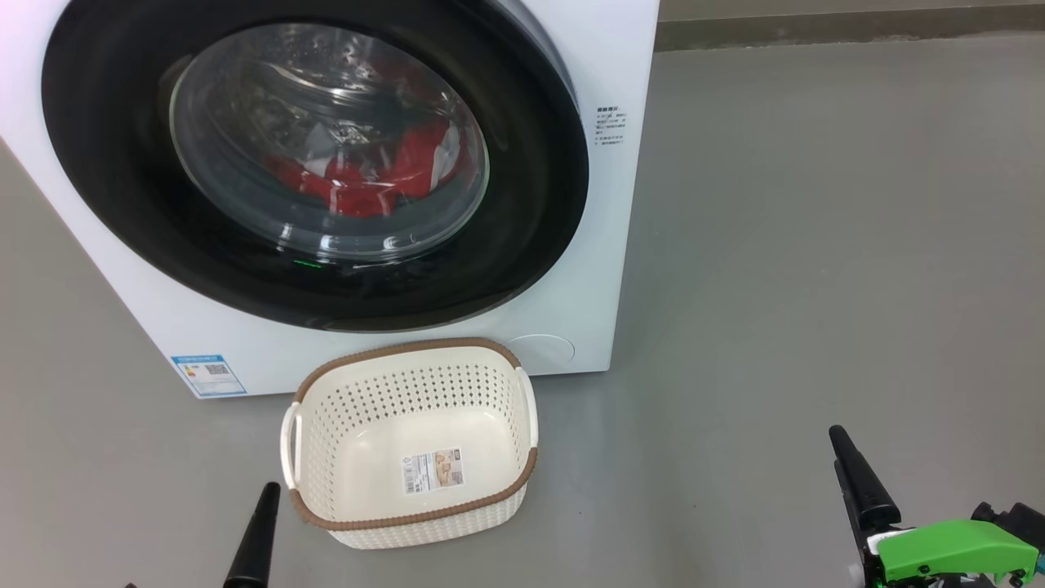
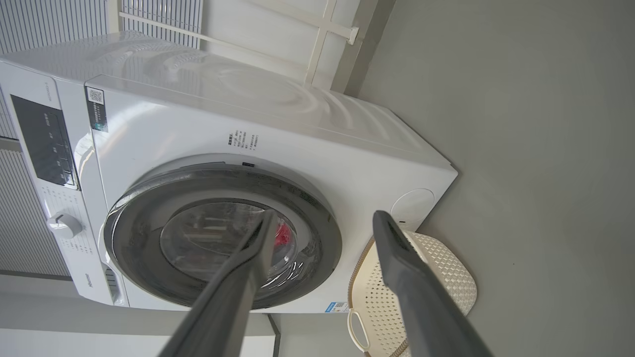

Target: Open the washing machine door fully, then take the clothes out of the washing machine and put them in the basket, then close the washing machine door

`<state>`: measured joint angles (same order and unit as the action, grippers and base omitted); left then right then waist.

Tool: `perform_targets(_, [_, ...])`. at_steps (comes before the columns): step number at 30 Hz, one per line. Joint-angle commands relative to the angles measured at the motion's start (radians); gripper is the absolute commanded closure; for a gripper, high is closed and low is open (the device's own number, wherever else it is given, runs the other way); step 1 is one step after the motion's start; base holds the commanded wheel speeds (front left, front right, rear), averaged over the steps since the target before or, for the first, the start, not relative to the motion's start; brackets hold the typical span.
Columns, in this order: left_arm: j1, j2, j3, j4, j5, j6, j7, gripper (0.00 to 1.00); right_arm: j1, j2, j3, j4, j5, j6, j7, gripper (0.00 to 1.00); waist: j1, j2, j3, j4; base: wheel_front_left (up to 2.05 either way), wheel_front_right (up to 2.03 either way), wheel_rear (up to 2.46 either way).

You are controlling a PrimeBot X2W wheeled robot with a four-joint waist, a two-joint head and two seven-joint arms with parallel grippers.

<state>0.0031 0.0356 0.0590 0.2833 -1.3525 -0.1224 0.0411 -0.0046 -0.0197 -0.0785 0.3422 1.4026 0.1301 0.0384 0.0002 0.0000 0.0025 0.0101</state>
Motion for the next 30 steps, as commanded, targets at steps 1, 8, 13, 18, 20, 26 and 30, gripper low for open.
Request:
perform_targets(1, [-0.013, 0.015, 0.007, -0.031, 0.017, -0.002, -0.007, 0.00, -0.015, -0.011, 0.009, -0.025, -0.013, 0.000, -0.007, 0.00, -0.0002, 0.0000, 0.000, 0.000, 0.00, 0.00, 0.00])
perform_targets(8, [-0.004, 0.020, 0.005, -0.048, 0.138, -0.002, -0.027, 0.00, -0.010, -0.013, 0.025, -0.025, -0.116, 0.000, -0.027, 0.00, -0.0002, 0.0000, 0.000, 0.004, 0.00, 0.00, 0.00])
perform_targets(13, [0.003, 0.022, 0.005, -0.062, 0.215, -0.002, -0.042, 0.00, -0.009, -0.016, 0.035, -0.027, -0.193, 0.000, -0.042, 0.00, -0.0002, 0.0000, 0.000, 0.005, 0.00, 0.00, 0.00])
perform_targets(18, [0.010, 0.024, 0.007, -0.079, 0.286, 0.001, -0.057, 0.00, -0.006, -0.017, 0.045, -0.034, -0.262, 0.000, -0.057, 0.00, -0.0002, 0.0000, 0.001, 0.003, 0.00, 0.00, 0.00])
perform_targets(20, [0.012, 0.026, 0.007, -0.085, 0.315, 0.005, -0.063, 0.00, -0.005, -0.017, 0.049, -0.036, -0.289, 0.000, -0.062, 0.00, -0.0002, 0.0000, 0.002, 0.003, 0.00, 0.00, 0.00])
perform_targets(26, [0.019, 0.031, 0.006, -0.099, 0.392, 0.007, -0.081, 0.00, -0.001, -0.018, 0.058, -0.039, -0.366, 0.000, -0.080, 0.00, -0.0002, 0.0000, 0.003, 0.004, 0.00, 0.00, 0.00])
perform_targets(30, [0.024, 0.033, 0.005, -0.104, 0.441, 0.008, -0.093, 0.00, 0.003, -0.017, 0.060, -0.042, -0.406, 0.000, -0.092, 0.00, -0.0002, 0.0000, 0.004, 0.004, 0.00, 0.00, 0.00])
